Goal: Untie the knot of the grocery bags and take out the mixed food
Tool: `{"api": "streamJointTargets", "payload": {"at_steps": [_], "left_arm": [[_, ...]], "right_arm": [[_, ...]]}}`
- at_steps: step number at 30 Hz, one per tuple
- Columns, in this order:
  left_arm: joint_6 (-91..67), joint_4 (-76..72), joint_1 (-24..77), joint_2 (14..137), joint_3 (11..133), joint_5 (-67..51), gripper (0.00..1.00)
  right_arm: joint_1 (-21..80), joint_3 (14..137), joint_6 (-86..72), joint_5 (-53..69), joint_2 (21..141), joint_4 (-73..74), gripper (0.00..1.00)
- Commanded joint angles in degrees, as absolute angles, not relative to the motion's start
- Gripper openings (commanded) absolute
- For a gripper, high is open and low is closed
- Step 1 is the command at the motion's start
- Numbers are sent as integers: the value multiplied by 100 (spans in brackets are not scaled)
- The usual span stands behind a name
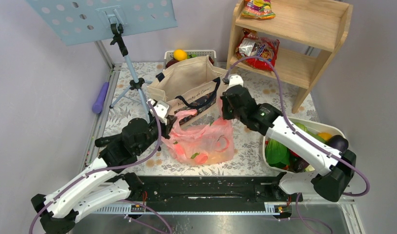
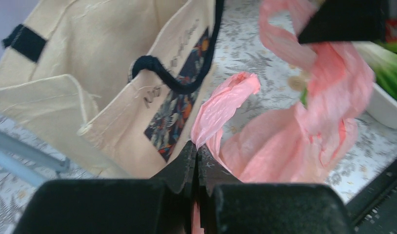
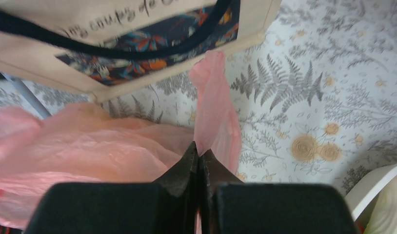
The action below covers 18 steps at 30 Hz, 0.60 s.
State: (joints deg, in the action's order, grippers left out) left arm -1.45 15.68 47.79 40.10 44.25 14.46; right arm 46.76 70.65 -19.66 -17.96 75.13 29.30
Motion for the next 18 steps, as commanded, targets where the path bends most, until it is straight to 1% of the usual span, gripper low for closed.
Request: {"api": "streamJointTargets", "payload": {"at_steps": [1,5,9,13,17,18], "left_arm": [[-232,1088,4791,3793,4601,124,0],[-647,897,4834,3738,4680,-1227,0],[-1247,609,5040,3691,4564,-2000,0],[-1819,165,5417,3544,4292,-2396,0],[-2030,31,5725,3677,4047,-2514,0],[-2036,95,5766,3720,3981,-2518,0]], "right_arm": [[4366,7738,-1636,-1622,7192,3039,0],[4008,8135,-1484,-1114,7379,2957,0],[3793,8496,-1375,-591,7868,2850,0],[3647,9084,-1314,-371,8415,2842,0],[3593,9399,-1386,-309,8784,2841,0],[3592,9386,-1449,-296,8802,2846,4]]}}
